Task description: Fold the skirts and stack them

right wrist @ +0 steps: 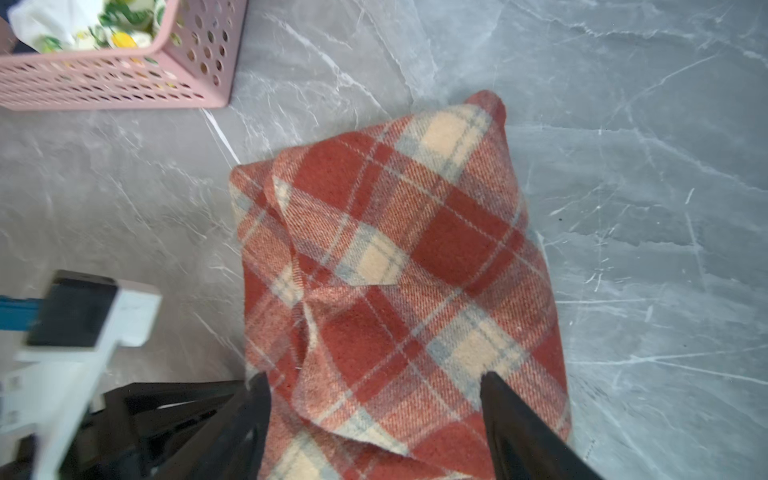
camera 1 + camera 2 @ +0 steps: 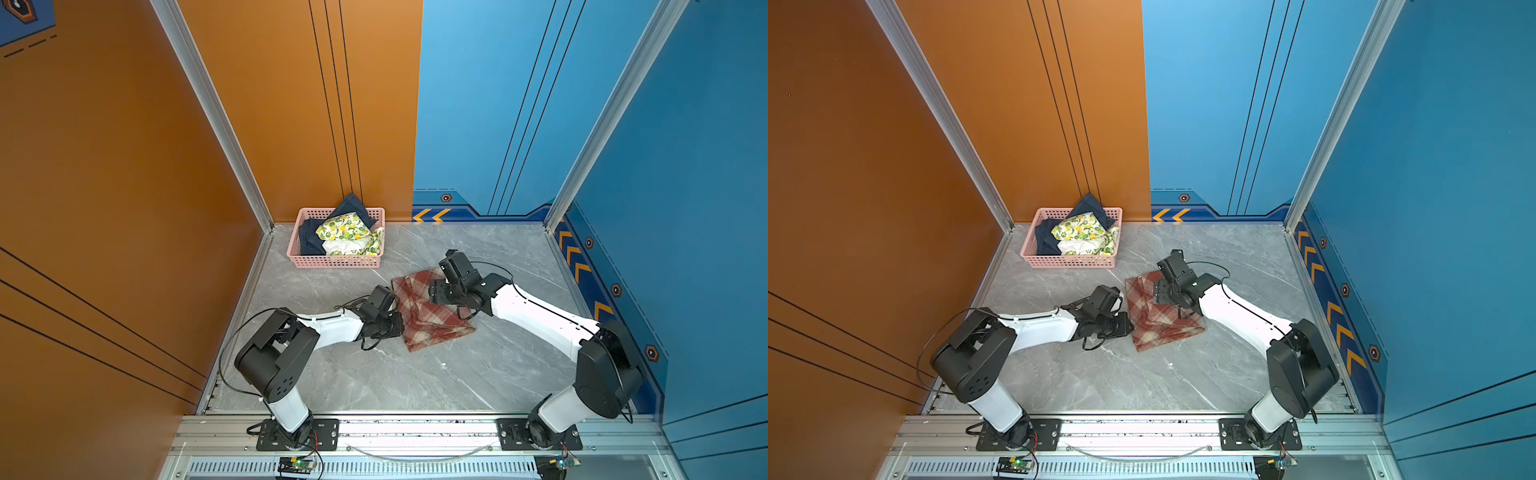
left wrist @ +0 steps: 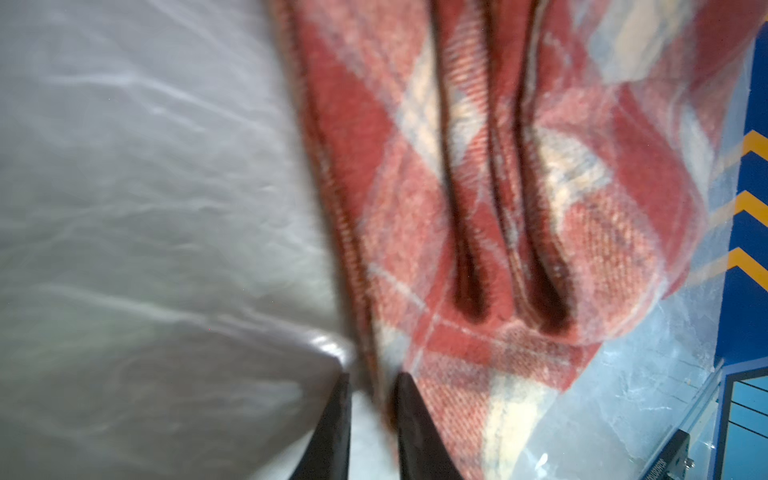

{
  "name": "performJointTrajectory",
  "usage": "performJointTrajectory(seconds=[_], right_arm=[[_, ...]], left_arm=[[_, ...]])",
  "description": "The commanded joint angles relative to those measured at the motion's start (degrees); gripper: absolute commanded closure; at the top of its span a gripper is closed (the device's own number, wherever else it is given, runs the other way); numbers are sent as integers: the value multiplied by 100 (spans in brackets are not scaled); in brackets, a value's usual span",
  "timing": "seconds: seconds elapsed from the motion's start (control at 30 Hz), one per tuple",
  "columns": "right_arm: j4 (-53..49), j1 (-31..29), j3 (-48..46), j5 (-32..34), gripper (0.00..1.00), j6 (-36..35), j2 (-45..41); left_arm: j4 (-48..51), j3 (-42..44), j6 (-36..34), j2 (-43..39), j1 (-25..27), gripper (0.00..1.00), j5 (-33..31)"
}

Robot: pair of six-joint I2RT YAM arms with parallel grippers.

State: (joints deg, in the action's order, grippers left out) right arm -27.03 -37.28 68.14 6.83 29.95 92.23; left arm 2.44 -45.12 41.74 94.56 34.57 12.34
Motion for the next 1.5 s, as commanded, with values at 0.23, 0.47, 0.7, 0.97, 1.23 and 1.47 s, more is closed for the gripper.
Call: performJointTrajectory(seconds=[0.23,0.47,0.7,0.97,1.23,1.47], right_arm=[[-552,-702,1170,576,23,-400,1373],[-681,-846,1522,751,24,-394,1950],[-708,-910,1637,824,29,-324,2373],[-699,-904,1623,826,64,-271,2624],[-699,-787,1608,775,100,-331,2700],[-560,-684,1369,623,100,-394,2086]], left_arm=[[124,241,397,-29,-787,70,485],[-373,207,627,139,-864,70,700],[-627,118,741,331,-864,69,795],[-723,15,800,613,-838,71,822],[-726,-43,810,743,-748,74,768],[-757,-5,805,796,-712,78,761]])
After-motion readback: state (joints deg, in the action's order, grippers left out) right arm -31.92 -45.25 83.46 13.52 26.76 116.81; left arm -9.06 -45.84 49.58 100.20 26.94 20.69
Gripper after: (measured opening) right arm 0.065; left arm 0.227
